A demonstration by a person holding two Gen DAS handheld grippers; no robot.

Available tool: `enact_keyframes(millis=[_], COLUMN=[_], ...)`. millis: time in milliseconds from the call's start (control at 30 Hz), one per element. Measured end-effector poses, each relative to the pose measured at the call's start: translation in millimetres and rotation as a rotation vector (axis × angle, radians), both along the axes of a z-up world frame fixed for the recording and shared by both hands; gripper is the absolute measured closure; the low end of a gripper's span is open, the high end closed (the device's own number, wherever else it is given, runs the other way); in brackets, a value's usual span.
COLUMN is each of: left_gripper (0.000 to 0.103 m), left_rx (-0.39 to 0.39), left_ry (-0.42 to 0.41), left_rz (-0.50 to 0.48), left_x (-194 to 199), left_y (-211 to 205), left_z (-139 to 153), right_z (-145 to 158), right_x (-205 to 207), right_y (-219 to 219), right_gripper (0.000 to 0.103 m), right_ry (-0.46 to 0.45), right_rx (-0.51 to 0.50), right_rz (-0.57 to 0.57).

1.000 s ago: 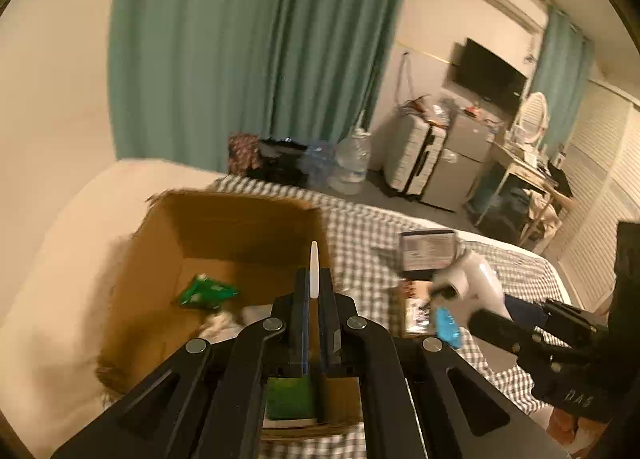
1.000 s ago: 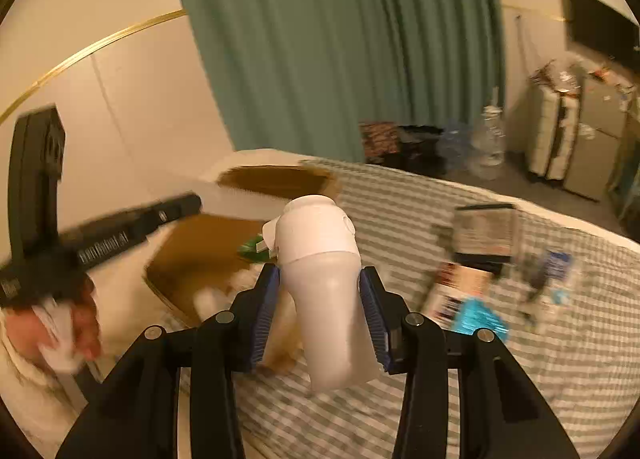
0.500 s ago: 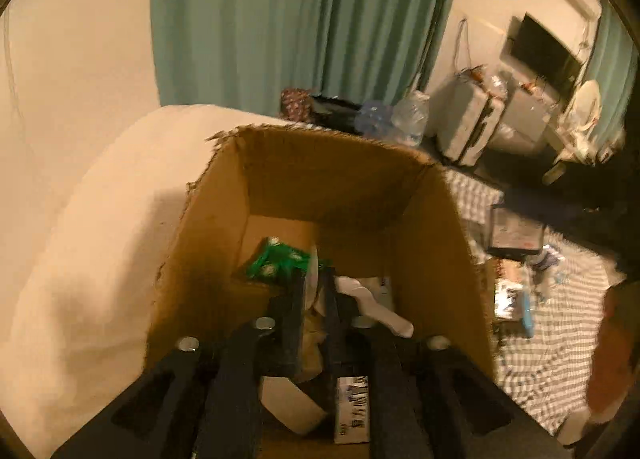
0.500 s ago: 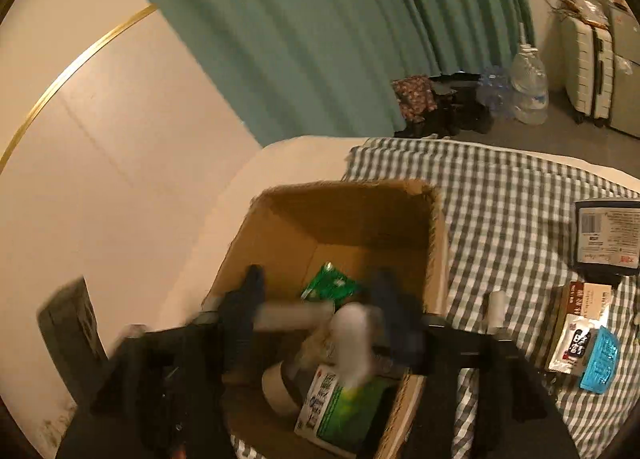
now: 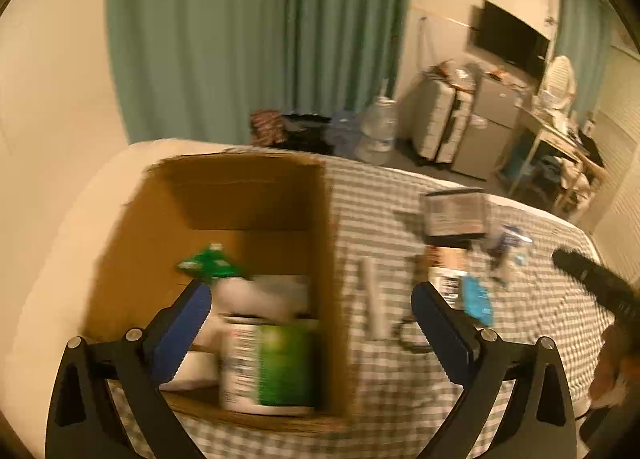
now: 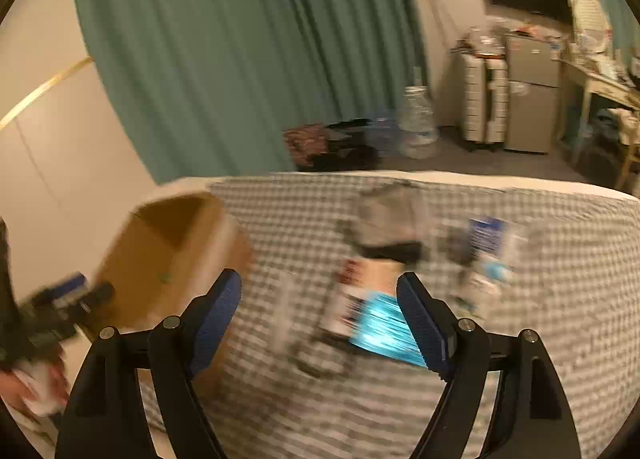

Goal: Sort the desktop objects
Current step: 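Move both tools back over the items on the bed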

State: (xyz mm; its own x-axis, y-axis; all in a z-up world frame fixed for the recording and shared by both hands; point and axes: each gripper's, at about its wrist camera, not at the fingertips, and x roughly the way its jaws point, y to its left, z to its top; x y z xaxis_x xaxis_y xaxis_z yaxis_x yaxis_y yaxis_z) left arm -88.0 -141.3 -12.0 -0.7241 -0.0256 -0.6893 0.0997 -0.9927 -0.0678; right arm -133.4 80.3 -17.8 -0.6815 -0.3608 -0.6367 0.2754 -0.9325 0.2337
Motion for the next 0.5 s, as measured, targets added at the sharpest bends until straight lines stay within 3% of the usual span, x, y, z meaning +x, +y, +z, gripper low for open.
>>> enact_keyframes(millis=[100,233,500], left_gripper=[0.0,0.0,0.0], left_rx=[0.002,0.029,-0.005], left_ry=[0.006,-0.052,-0.157], left_rz=[0.0,-0.026,0.024], left_x=[1.7,0.2,-18.5], left_y=[40.2,81.6,101.0], left_z=[-9.4,-44.1,-103.7], right_z=[-14.2,-31.8,-76.9], right_x=[15.0,29.3,23.3], right_y=[33.4,66.6,91.5], right_gripper=[0.022,0.022,0.022], right_ry=[-0.004,0.023,-0.007], right_rx=[0.04,0.082,0.072], right_rz=[-0.039,-0.092,-0.125])
